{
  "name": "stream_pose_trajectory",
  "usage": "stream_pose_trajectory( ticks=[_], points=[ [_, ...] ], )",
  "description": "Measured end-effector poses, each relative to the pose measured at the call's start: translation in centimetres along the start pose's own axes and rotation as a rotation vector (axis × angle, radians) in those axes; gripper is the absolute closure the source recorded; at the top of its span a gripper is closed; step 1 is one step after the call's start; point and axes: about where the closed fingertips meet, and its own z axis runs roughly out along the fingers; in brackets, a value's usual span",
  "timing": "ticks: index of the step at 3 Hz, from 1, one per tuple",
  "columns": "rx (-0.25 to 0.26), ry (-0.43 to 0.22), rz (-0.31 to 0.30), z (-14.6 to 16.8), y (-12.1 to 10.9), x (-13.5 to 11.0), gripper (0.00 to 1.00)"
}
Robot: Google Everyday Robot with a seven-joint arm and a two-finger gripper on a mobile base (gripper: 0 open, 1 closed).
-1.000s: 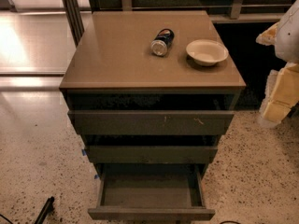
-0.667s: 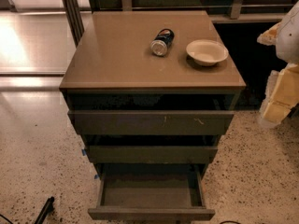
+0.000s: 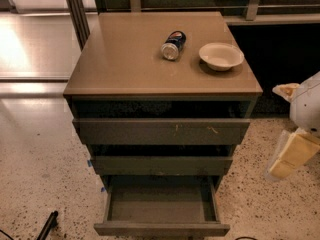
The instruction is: Close bottom drawer
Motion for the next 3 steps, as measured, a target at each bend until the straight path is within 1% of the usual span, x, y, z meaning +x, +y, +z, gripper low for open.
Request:
stream_pose_trajectory(
  ticks=[1, 2, 3],
  points=[
    [-0.057, -0.107, 0.074, 7.4, 1.3, 1.5, 0.00],
    [-0.119, -0.175, 0.123, 13.6, 2.2, 2.1, 0.00],
    [-0.156, -0.193, 0.163, 18.5, 3.4, 2.5, 0.00]
  ],
)
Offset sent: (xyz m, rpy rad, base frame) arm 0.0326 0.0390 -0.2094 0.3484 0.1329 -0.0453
